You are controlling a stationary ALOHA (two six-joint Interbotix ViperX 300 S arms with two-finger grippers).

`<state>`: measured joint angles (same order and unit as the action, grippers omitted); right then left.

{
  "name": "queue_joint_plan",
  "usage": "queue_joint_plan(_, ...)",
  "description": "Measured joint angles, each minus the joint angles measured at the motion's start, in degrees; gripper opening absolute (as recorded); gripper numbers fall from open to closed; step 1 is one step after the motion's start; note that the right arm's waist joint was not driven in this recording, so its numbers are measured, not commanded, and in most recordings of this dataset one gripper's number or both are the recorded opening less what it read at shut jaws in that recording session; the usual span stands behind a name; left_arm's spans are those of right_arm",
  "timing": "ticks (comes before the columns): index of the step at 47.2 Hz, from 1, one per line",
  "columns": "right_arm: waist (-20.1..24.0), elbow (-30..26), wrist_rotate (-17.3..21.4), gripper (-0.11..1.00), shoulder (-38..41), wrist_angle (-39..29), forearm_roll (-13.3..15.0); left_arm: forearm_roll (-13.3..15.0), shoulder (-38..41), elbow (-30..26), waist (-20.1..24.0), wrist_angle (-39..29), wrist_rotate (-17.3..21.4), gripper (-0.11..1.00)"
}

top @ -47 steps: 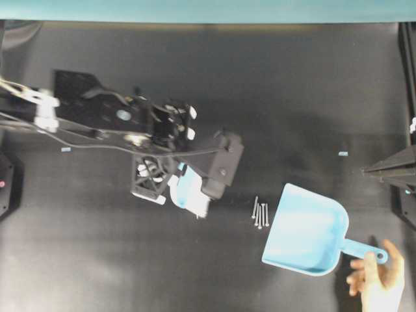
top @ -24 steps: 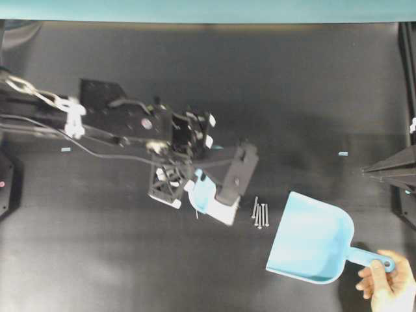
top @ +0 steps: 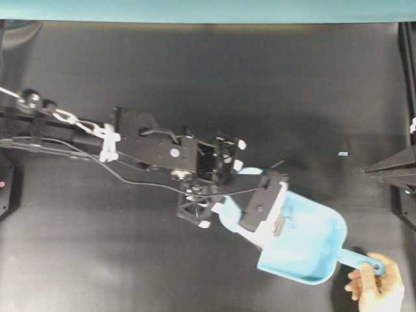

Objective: Hold the dustpan with a person, while the left arm uses a hand brush to gather the screws into the dustpan.
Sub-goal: 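Sweep the screws with the brush in the left gripper into the held dustpan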

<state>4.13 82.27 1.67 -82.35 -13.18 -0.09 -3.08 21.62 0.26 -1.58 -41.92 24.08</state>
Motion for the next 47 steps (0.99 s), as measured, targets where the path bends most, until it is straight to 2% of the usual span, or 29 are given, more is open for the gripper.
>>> queue_joint_plan(5,0.00,0.09,0.00,-0.01,0.00,0.00,0.00,0.09,2.46,-2.81,-0.44,2.81,-0.18,0.31)
queue_joint_plan(17,0.00,0.09,0.00,-0.01,-0.09,0.00,0.00,0.09,6.86,-9.05,-1.49,4.13,-0.18,0.31)
queue_joint_plan(27,0.00,0.09,0.00,-0.01,-0.18,0.00,0.00,0.09,6.94,-10.02,-2.37,8.09,-0.18,0.31)
queue_joint_plan(36,0.00,0.09,0.00,-0.01,-0.26,0.00,0.00,0.09,0.79,-5.89,-2.46,9.76,-0.62,0.31)
queue_joint_plan(47,0.00,0.09,0.00,-0.01,-0.35,0.00,0.00,0.09,-15.03,7.73,-1.49,19.07,-1.67,0.31)
